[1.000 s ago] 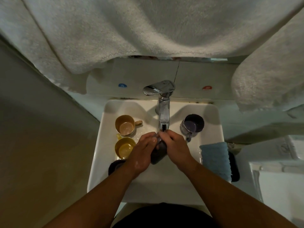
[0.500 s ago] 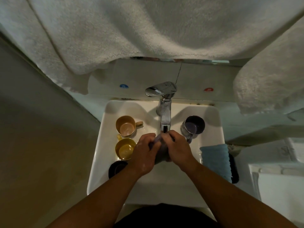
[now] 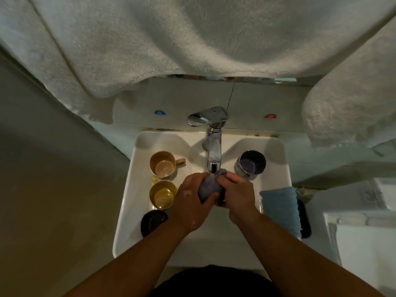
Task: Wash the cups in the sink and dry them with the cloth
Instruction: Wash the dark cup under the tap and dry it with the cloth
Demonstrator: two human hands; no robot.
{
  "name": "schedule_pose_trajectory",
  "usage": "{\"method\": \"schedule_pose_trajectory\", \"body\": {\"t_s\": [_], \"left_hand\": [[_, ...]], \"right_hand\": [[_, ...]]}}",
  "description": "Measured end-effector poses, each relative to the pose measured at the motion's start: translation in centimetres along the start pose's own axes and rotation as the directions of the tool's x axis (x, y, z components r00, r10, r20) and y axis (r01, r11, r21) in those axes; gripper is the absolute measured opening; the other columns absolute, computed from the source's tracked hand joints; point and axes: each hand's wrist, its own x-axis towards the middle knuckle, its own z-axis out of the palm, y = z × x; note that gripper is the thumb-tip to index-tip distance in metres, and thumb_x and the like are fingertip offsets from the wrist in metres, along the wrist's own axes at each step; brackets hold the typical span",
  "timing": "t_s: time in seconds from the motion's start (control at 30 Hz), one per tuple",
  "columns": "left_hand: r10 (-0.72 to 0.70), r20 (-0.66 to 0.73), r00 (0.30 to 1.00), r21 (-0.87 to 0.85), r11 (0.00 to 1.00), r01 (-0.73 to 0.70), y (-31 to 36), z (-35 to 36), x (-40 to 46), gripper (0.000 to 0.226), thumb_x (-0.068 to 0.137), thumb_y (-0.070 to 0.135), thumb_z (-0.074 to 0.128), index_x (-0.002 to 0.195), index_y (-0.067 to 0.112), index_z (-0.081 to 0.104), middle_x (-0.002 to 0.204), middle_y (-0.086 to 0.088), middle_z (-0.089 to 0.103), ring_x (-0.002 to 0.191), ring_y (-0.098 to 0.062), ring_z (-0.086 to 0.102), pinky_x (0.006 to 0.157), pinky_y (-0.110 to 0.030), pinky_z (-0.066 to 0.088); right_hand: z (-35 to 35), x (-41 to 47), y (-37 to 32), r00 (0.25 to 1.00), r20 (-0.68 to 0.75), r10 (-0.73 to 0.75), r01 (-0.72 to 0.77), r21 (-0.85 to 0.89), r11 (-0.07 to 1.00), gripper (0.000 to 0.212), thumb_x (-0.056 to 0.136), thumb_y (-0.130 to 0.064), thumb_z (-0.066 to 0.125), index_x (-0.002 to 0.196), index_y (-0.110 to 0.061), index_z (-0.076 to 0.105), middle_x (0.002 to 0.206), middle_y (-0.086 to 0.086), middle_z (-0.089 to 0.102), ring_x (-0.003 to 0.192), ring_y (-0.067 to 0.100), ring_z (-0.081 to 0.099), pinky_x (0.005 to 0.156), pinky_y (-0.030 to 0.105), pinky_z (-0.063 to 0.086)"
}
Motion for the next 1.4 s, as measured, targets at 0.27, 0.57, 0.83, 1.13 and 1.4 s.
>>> {"method": "schedule_pose_trajectory", "body": {"t_s": [0.27, 0.57, 0.83, 1.13, 1.4], "left_hand": [[-0.027, 0.063, 0.998, -0.148, 0.988, 0.036, 0.3, -1.7, 1.1, 0.059, 0.083, 0.048, 0.074, 0.132, 0.033, 0.045, 0.128, 0.004, 0.054, 0.113, -0.009, 0.055, 0.087, -0.007, 0.042], [-0.350, 0.161, 0.923, -0.210, 0.901, 0.378, 2.8, -0.4, 1.4, 0.026, 0.101, 0.038, 0.056, 0.123, 0.023, 0.054, 0.128, -0.008, 0.059, 0.106, -0.019, 0.060, 0.095, -0.042, 0.056], [-0.295, 0.190, 0.936, -0.411, 0.842, 0.349, 2.2, -0.4, 1.7, 0.047, 0.090, 0.059, 0.055, 0.133, 0.041, 0.050, 0.131, 0.001, 0.062, 0.112, -0.014, 0.064, 0.081, -0.028, 0.060], [-0.122, 0.090, 0.989, -0.266, 0.954, 0.141, 1.3, -1.3, 0.8, 0.069, 0.086, 0.044, 0.076, 0.141, 0.046, 0.035, 0.140, 0.013, 0.042, 0.123, -0.002, 0.046, 0.087, -0.003, 0.044], [-0.171, 0.181, 0.969, -0.444, 0.865, 0.235, 0.8, -2.4, 0.3, 0.063, 0.087, 0.018, 0.078, 0.128, 0.045, 0.038, 0.128, 0.015, 0.051, 0.108, -0.005, 0.062, 0.071, -0.014, 0.055]], "right_hand": [[-0.6, -0.6, -0.9, 0.967, 0.159, 0.197, -0.201, 0.010, 0.980, 0.021, 0.103, -0.034, 0.052, 0.112, -0.022, 0.066, 0.116, 0.012, 0.064, 0.098, 0.036, 0.067, 0.060, 0.046, 0.061], [-3.5, 0.5, -0.1, 0.960, 0.269, -0.083, 0.188, -0.395, 0.899, 0.050, 0.098, -0.046, 0.056, 0.146, -0.037, 0.042, 0.132, -0.007, 0.043, 0.118, 0.020, 0.053, 0.093, 0.037, 0.054], [-2.2, 0.3, -0.8, 0.941, 0.207, 0.268, -0.265, -0.044, 0.963, 0.031, 0.092, -0.049, 0.063, 0.110, -0.024, 0.065, 0.112, 0.010, 0.069, 0.100, 0.033, 0.068, 0.077, 0.048, 0.062], [-2.0, 0.6, -1.3, 0.959, 0.223, 0.174, -0.148, -0.129, 0.980, 0.030, 0.086, -0.045, 0.072, 0.110, -0.029, 0.066, 0.117, 0.005, 0.068, 0.101, 0.028, 0.067, 0.072, 0.045, 0.063], [-2.0, 0.1, -0.9, 0.938, 0.345, -0.033, 0.104, -0.187, 0.977, 0.032, 0.087, -0.034, 0.076, 0.115, -0.035, 0.062, 0.113, -0.004, 0.064, 0.099, 0.018, 0.067, 0.072, 0.033, 0.061]]}}
